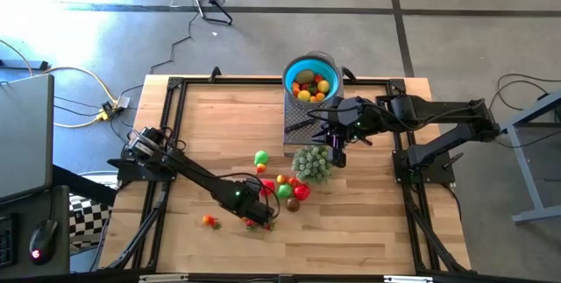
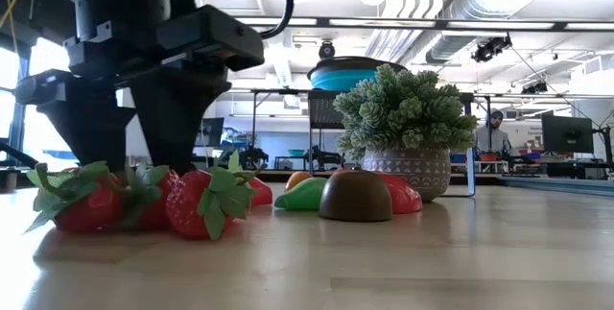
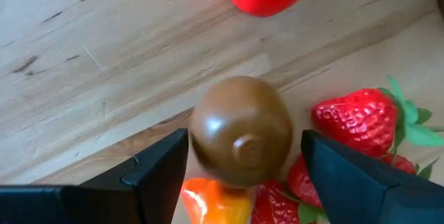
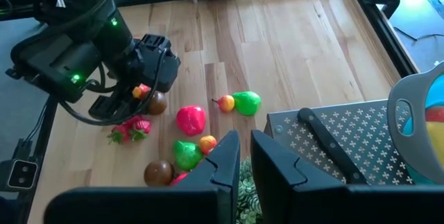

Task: Pick & Place Fruit
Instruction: Put the brown kiwi into the blue strainer bowl

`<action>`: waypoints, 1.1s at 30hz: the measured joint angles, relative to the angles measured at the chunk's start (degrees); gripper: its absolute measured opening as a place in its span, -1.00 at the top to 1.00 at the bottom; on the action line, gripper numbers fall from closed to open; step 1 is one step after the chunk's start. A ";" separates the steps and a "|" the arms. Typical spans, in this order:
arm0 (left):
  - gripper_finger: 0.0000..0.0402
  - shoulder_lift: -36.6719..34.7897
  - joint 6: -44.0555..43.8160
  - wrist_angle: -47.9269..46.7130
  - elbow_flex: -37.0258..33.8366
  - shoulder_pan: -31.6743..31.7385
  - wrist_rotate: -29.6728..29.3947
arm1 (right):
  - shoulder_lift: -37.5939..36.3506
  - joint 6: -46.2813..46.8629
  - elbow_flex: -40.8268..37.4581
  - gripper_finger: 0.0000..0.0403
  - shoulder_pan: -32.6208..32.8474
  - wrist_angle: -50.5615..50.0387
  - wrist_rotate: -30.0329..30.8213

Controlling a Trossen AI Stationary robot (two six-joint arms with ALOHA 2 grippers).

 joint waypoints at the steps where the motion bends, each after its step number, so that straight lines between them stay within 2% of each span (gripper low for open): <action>1: -0.36 0.00 0.00 0.02 0.00 0.00 0.02 | 0.00 0.00 0.00 0.86 0.00 0.00 0.00; 19: -0.36 -0.02 0.04 -0.17 0.00 0.00 -0.01 | 0.00 0.00 0.00 0.86 0.00 0.00 0.00; 29: -0.04 -0.09 0.52 -0.17 0.00 0.00 -0.07 | 0.00 0.00 0.00 0.86 0.00 0.02 0.00; 33: -0.02 -0.09 0.50 -0.15 0.00 0.00 -0.11 | 0.00 0.07 0.00 0.86 0.00 0.02 0.00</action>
